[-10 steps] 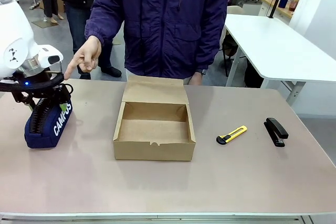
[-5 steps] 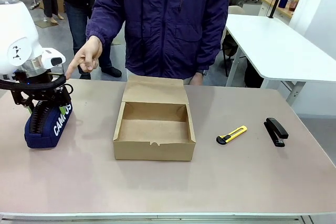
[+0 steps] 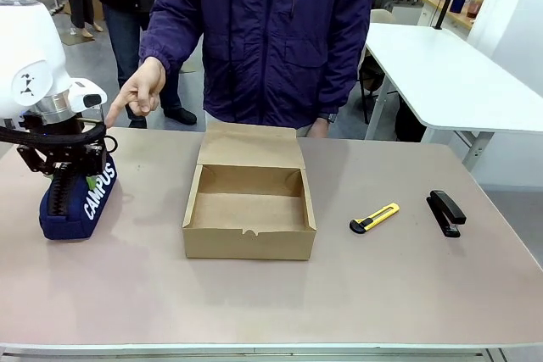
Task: Pack the item into the box.
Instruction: Pick up the item indicated by the person and place it inside the Mailer Box.
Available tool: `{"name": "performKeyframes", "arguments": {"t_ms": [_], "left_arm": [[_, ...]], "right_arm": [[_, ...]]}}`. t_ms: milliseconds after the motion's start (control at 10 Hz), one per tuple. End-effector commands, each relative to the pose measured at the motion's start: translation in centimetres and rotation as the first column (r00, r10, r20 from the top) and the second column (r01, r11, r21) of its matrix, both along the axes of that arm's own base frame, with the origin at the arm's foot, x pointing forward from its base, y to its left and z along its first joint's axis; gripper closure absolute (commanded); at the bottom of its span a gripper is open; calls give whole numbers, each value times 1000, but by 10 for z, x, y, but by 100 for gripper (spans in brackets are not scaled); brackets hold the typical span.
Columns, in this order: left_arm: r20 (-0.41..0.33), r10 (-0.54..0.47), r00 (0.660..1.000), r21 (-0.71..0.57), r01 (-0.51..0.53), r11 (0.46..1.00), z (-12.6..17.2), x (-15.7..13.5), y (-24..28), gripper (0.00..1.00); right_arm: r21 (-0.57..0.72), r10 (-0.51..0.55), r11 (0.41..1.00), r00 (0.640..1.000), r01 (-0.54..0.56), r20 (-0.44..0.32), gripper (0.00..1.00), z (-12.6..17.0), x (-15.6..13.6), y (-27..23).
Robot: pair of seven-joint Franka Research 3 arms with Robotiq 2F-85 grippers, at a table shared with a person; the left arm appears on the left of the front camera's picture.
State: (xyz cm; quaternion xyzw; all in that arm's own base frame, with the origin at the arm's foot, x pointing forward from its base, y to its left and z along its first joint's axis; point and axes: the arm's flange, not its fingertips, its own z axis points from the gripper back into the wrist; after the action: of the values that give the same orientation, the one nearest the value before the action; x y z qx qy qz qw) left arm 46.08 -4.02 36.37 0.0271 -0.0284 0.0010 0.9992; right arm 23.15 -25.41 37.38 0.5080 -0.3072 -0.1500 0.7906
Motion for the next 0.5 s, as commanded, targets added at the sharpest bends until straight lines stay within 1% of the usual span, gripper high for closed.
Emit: {"name": "performKeyframes", "arguments": {"t_ms": [0, 100, 200, 300, 400], "left_arm": [[-16, 28, 999, 39, -27, 999, 0, 2, -2, 100], [-21, 27, 999, 44, -26, 999, 0, 2, -2, 100], [-23, 27, 999, 48, -26, 999, 0, 2, -2, 95], [-25, 26, 999, 49, -25, 998, 0, 2, -2, 100], [-30, 27, 999, 51, -25, 998, 0, 2, -2, 100]], "right_arm": [[-1, -4, 1000, 999, 4, 35, 0, 1, 4, -1], [-1, -4, 1000, 999, 4, 35, 0, 1, 4, -1], [-1, -4, 1000, 999, 4, 35, 0, 1, 4, -1], [-1, -4, 1000, 999, 4, 35, 0, 1, 4, -1], [-1, -4, 1000, 999, 4, 35, 0, 1, 4, -1]]}}
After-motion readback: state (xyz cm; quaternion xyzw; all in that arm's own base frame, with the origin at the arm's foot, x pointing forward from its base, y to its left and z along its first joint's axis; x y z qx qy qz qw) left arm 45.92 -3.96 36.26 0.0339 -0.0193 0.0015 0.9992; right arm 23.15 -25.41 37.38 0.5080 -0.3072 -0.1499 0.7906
